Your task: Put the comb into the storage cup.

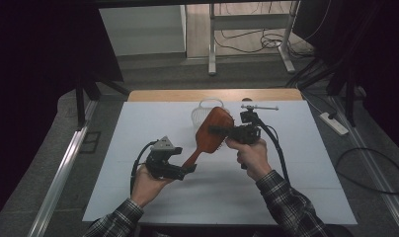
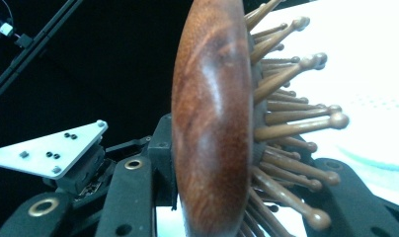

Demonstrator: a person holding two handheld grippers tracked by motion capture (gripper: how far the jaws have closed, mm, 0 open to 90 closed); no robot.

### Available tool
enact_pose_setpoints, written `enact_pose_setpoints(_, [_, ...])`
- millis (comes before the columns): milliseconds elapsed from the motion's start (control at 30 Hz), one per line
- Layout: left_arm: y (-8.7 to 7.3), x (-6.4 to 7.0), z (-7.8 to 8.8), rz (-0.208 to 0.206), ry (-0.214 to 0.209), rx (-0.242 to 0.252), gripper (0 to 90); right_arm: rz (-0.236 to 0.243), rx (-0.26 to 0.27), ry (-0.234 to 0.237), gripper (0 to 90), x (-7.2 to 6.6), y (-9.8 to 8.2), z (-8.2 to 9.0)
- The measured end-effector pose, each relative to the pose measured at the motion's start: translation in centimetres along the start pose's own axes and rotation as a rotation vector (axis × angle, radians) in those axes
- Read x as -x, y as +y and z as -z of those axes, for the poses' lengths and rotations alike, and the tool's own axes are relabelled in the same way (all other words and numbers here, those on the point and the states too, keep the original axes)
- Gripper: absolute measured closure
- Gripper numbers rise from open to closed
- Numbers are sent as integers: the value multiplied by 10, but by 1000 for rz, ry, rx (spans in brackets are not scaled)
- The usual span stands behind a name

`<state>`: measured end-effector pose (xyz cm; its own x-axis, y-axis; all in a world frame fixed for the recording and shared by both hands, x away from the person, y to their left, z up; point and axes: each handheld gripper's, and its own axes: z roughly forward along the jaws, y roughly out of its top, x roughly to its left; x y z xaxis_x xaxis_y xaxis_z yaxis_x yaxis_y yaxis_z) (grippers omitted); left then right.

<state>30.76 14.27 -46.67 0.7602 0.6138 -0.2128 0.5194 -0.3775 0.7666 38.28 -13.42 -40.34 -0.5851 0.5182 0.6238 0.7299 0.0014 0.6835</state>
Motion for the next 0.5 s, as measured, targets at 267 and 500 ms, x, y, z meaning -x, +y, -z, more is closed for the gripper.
enact_pose_setpoints(267, [-6, -3, 6, 3, 8, -8, 29, 13, 10, -4, 555, -1, 4, 1])
enact_pose_setpoints(500, [-10, -4, 8, -3, 10, -9, 3, 14, 16, -7, 554, -1, 7, 1])
